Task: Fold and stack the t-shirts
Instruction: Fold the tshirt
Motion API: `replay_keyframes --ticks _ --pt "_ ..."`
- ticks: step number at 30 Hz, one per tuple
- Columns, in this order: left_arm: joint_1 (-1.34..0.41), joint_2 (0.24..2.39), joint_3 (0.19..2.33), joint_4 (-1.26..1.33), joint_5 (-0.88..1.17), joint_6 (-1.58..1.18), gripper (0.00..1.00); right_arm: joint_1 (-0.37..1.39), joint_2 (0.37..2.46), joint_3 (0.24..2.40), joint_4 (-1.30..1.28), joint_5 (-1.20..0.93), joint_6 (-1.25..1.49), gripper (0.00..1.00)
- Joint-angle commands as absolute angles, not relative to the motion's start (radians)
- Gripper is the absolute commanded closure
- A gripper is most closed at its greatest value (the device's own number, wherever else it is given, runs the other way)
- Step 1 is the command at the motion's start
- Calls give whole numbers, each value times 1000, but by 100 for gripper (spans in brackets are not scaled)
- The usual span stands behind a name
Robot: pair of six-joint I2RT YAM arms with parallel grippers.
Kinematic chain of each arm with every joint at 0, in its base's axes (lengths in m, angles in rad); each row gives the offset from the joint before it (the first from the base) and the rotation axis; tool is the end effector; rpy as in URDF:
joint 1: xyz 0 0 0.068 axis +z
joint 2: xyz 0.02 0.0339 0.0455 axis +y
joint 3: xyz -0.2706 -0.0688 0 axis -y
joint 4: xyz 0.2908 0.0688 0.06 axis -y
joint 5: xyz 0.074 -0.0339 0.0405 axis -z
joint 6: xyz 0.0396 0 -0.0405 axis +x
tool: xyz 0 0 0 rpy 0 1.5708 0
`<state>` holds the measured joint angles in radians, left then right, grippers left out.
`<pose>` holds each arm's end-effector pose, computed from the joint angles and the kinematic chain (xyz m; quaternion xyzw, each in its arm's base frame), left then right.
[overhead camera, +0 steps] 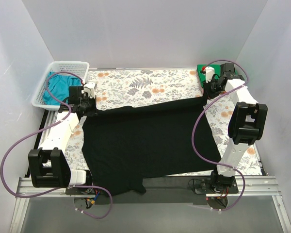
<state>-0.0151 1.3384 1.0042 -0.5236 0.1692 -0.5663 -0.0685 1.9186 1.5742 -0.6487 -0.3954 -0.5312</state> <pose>0.3259 -0.0116 0.2526 -0.2257 0.9066 -0.1755 0.3105 0.4665 -0.0167 0.2336 -0.2700 0.9020 0.0974 0.3224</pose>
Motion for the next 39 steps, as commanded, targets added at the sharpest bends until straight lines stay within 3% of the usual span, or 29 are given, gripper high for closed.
replay_keyframes --ticks 1,18,39 --pt "-8 1275 996 -540 161 -565 100 -84 1845 1560 -644 -402 -555 99" --pt "-8 1223 815 -565 195 -592 100 -86 1879 1470 -643 -362 -595 99" --pt "-28 1379 859 -699 176 -480 100 -84 1925 1399 -663 -311 -667 99"
